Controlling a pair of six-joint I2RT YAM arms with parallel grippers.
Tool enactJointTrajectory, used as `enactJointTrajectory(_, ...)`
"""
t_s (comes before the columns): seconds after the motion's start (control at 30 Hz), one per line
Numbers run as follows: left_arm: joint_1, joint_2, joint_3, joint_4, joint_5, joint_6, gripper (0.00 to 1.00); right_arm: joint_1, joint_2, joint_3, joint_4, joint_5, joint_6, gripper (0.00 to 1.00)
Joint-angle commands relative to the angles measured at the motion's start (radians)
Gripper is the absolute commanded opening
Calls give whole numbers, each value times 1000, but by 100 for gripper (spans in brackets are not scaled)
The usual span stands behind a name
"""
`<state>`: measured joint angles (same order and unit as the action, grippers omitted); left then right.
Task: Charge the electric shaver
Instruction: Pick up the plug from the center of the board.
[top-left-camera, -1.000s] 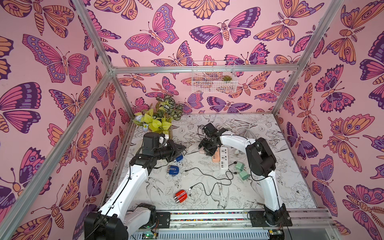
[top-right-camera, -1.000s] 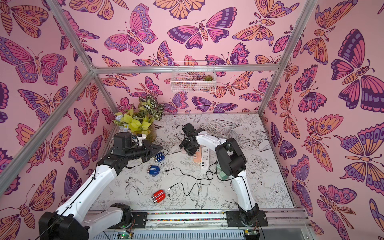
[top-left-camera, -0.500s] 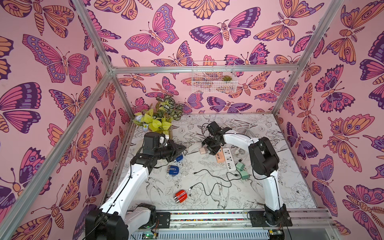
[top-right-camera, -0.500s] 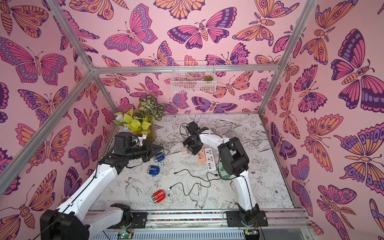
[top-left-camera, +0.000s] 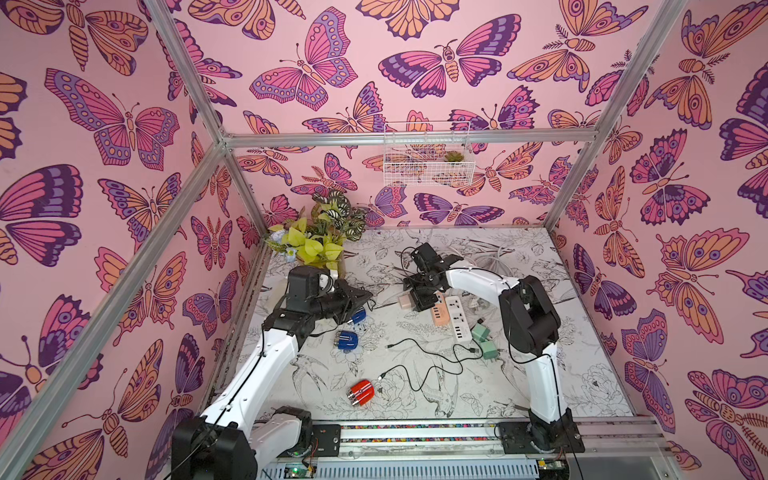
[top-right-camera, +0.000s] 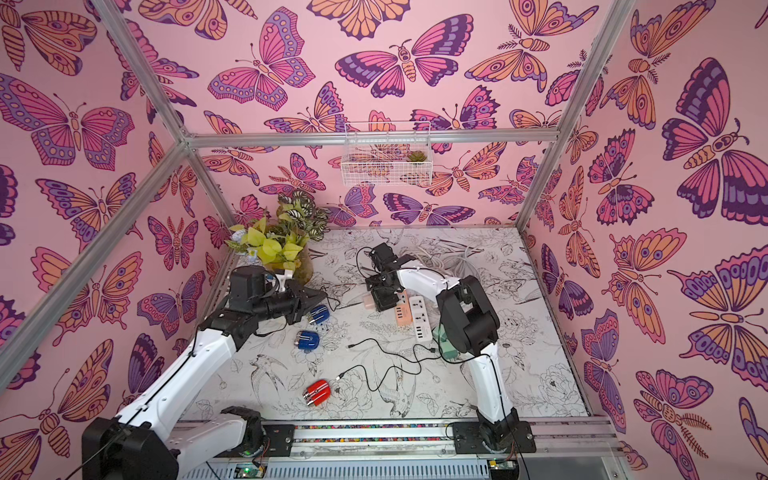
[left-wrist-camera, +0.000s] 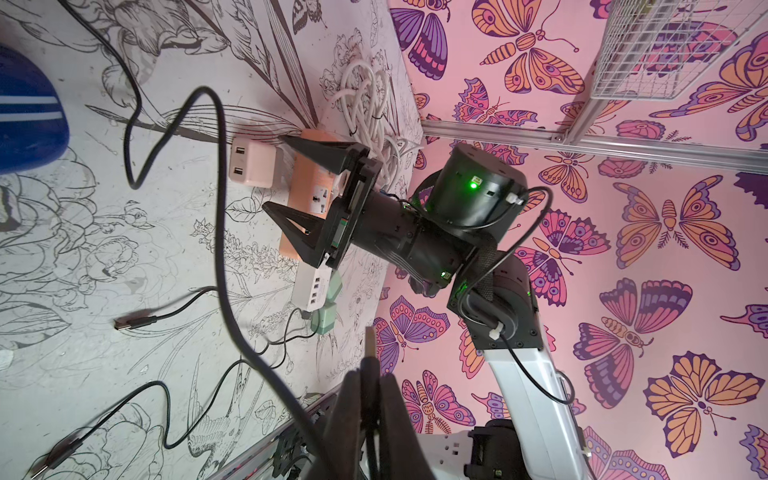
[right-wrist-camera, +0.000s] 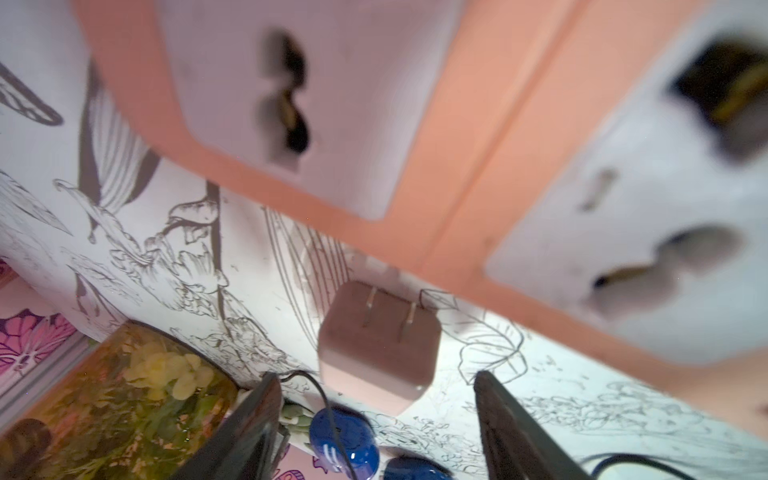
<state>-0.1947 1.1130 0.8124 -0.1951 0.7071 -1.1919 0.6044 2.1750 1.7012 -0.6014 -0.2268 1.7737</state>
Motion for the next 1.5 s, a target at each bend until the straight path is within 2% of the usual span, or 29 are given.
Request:
enactJointTrajectory(0.0,7,-5,-22,21,3,-3,0,0,69,98,-117,32,68,74)
enactJointTrajectory(0.17,8,-4,-22,22,2,-3,0,10,137,235,-314,58,83,70)
enactJointTrajectory(0.27,6,-1,-20,25,2,-3,0,16,165,286,-399,72,93,71)
enactJointTrajectory(0.7,6,5,-19,27,2,-6,0,21,275,380,-402,61,60,71)
enactJointTrajectory(0.87,6,11,-14,27,0,-6,0,23,275,377,-397,72,76,56)
enactJointTrajectory(1.07,7,16,-10,26,0,-9,0,20,255,376,-387,45,63,30)
enactJointTrajectory(1.23,7,20,-14,74,5,-49,0,-6,88,225,-171,46,-19,21)
enactJointTrajectory(1.33,2,40,-10,134,6,-93,0,-35,-87,22,65,47,-85,14)
enactJointTrajectory(1.47,-23,89,4,232,-10,-154,0,-71,-298,-239,370,-14,-148,13)
